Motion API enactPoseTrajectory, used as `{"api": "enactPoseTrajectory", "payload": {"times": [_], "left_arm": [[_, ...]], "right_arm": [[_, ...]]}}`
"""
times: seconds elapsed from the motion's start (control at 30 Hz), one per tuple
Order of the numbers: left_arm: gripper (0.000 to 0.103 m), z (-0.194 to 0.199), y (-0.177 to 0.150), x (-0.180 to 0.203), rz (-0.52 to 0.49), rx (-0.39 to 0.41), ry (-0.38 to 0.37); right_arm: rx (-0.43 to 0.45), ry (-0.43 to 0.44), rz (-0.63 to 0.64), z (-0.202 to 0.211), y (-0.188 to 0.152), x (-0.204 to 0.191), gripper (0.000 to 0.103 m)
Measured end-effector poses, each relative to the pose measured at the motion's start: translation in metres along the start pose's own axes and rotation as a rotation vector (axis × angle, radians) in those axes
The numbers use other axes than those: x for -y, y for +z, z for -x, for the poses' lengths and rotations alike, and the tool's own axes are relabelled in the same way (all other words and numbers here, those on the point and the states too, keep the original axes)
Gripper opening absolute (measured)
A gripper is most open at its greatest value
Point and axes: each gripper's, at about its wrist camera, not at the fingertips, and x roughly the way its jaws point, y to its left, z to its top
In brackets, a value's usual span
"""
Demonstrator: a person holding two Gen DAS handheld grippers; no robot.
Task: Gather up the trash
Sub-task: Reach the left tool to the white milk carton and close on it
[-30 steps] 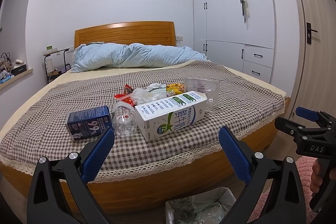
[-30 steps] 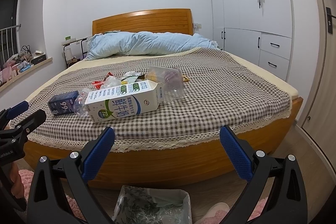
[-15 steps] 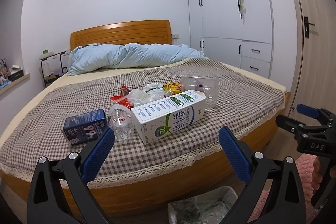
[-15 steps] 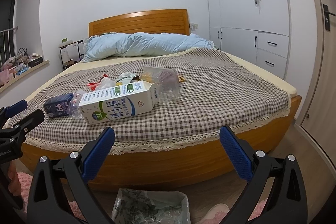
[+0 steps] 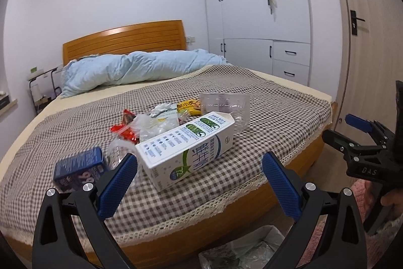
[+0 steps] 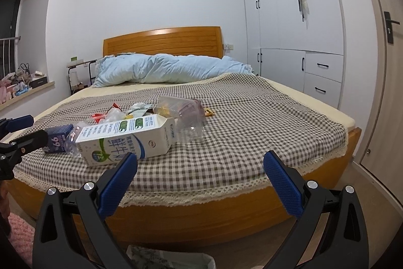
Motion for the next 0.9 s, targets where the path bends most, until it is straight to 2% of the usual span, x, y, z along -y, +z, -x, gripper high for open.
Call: {"api": "enactPoseTrajectory", "payload": {"times": [0.07,0.17,0.27,0.3,0.5,0.6,0.67,0.9], "left_arm": [[0.096,-0.006,0.004,0.001,-0.026,-0.010,0.021],[0.096,-0.015,0.012,0.000,-0.074,-0.030,0.007],[0.096,-0.026,0.022,-0.002,-0.129,-0.074,-0.086],[0.096,-0.033,0.028,-0.003,-0.148,-0.102,-0.107],[0.096,-0.071,0.047,-0.002,-0.269,-0.220,-0.120],[0.096,-0.100,0.054,-0.004,-0.291,-0.334,-0.240],[0.096,-0.116,0.057,-0.004,-0.297,-0.386,-0.283],[0.096,-0.166,0.064,-0.010,-0.377,-0.484,-0.301]], "right_arm": [[0.005,0.001,-0.002,-0.006,0.002,0.003,0.096],[0.011,0.011,-0.013,-0.013,0.003,0.008,0.096],[0.008,-0.001,-0.024,-0.023,0.001,0.014,0.096],[0.004,-0.007,-0.029,-0.026,0.000,0.016,0.096],[-0.029,-0.040,-0.066,-0.040,-0.014,0.032,0.096],[-0.044,-0.053,-0.088,-0.046,-0.020,0.040,0.096],[-0.054,-0.058,-0.108,-0.051,-0.024,0.046,0.096],[-0.072,-0.094,-0.163,-0.059,-0.029,0.069,0.097]]}}
